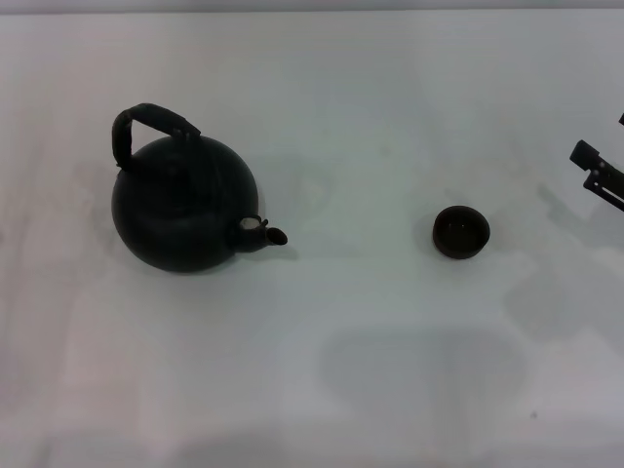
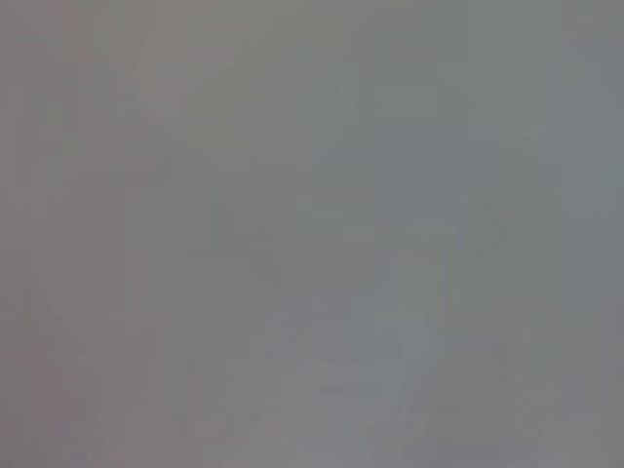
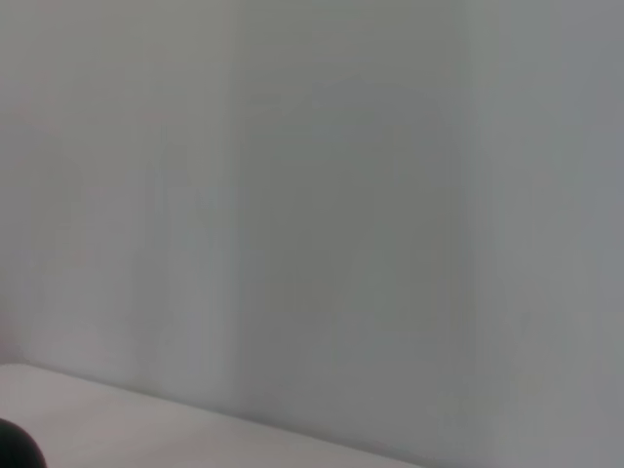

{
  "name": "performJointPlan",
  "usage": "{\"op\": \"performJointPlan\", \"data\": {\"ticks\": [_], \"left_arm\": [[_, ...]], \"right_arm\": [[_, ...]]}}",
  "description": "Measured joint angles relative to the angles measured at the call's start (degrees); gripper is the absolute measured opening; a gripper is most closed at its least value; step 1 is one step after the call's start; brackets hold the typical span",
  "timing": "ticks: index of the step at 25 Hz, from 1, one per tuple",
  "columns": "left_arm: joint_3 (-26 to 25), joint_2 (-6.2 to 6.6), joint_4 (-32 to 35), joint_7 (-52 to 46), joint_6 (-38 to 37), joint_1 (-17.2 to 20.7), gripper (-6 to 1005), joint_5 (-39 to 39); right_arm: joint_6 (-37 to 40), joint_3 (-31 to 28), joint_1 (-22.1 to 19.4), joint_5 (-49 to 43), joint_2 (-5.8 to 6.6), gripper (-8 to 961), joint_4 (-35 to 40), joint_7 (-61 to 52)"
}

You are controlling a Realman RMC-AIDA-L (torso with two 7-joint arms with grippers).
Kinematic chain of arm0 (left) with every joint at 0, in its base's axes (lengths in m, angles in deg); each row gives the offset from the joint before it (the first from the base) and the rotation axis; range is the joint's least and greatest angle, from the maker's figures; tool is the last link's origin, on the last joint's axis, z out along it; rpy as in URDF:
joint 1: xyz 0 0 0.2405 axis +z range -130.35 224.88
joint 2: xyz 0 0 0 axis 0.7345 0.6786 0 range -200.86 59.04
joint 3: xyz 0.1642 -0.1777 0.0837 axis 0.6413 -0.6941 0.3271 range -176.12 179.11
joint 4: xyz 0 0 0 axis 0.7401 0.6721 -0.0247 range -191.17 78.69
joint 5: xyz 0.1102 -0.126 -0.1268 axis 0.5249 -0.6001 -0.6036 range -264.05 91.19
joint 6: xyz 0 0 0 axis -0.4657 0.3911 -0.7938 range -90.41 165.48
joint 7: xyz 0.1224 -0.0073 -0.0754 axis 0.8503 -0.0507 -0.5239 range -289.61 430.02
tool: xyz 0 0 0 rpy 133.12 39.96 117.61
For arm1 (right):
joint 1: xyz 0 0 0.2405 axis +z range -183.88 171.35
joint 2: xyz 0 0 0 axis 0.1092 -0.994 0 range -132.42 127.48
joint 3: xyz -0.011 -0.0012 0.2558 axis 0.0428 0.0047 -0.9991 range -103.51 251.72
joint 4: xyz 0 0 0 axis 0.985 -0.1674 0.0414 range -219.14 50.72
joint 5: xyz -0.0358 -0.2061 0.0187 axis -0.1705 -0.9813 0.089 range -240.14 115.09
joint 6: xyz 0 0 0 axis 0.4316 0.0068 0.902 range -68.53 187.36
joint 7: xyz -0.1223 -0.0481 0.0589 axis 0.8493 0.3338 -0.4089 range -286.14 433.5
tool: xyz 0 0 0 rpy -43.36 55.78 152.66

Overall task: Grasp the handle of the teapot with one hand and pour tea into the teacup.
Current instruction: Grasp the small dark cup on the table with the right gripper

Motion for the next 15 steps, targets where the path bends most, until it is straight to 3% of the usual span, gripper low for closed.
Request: {"op": "performJointPlan", "data": {"ticks": [15], "left_arm": [[-0.03,-0.02,0.10,0.13,0.15,-0.43,876,-0.07]], "right_arm": [[-0.88,0.86,0.05,-0.13,-0.09,831,-0.15,-0.41]]}}
